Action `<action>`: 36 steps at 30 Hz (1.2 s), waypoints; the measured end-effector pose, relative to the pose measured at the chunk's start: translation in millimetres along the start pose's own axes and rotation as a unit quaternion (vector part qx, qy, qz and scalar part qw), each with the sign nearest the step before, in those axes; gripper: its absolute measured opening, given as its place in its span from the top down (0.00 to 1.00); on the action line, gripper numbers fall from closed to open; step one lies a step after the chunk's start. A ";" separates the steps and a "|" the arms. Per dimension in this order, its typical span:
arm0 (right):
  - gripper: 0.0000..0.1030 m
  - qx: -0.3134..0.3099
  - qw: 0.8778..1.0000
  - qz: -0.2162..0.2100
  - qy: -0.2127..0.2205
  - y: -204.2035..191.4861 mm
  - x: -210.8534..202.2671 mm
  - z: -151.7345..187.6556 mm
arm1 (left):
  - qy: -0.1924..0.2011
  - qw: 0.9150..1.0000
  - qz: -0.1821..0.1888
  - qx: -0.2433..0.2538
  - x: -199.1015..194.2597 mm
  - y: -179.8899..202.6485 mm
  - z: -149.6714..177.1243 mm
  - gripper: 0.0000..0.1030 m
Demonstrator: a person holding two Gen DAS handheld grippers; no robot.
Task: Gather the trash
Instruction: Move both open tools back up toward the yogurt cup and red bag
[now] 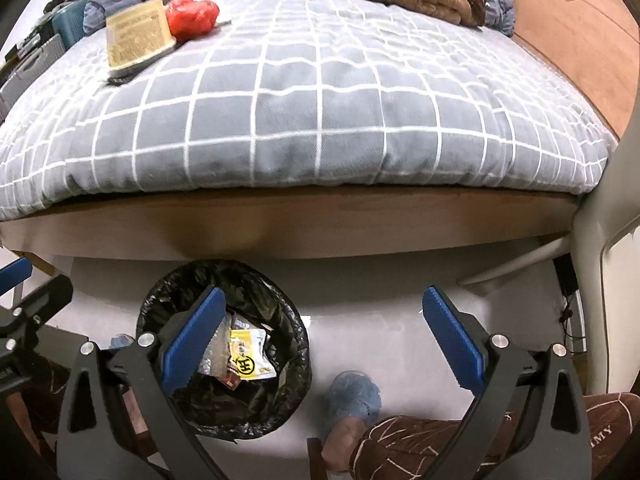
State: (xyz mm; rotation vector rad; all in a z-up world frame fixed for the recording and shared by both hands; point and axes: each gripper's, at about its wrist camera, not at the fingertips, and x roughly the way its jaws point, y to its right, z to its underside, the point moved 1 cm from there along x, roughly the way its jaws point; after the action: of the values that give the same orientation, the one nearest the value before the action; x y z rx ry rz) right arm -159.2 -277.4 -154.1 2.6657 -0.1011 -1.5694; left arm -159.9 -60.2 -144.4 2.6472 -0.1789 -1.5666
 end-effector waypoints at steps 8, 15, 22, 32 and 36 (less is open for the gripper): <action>0.08 -0.022 0.999 -0.004 0.049 -14.8 -34.4 -17.0 | 0.026 0.999 0.009 -0.023 -34.9 -15.0 -15.3 0.06; 0.08 -0.028 0.996 -0.013 0.089 -21.7 -60.9 -32.7 | 0.054 0.998 -0.003 -0.026 -55.6 -24.9 -31.8 0.06; 0.08 -0.036 0.993 -0.026 0.114 -32.0 -69.3 -66.6 | 0.085 0.996 -0.013 -0.013 -63.2 -26.7 -72.0 0.06; 0.08 -0.029 0.991 -0.034 0.125 -19.5 -57.8 -137.0 | 0.100 0.995 -0.001 -0.022 -42.1 -25.4 -142.5 0.06; 0.08 -0.019 0.991 -0.041 0.125 -6.2 -48.2 -162.9 | 0.105 0.994 -0.016 -0.006 -25.1 -13.4 -166.8 0.06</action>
State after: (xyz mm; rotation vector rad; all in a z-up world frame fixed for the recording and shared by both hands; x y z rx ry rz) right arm -39.9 -266.2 -33.6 2.8407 0.0475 -1.2279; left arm -24.8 -44.9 -43.7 2.7936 -0.1181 -1.2811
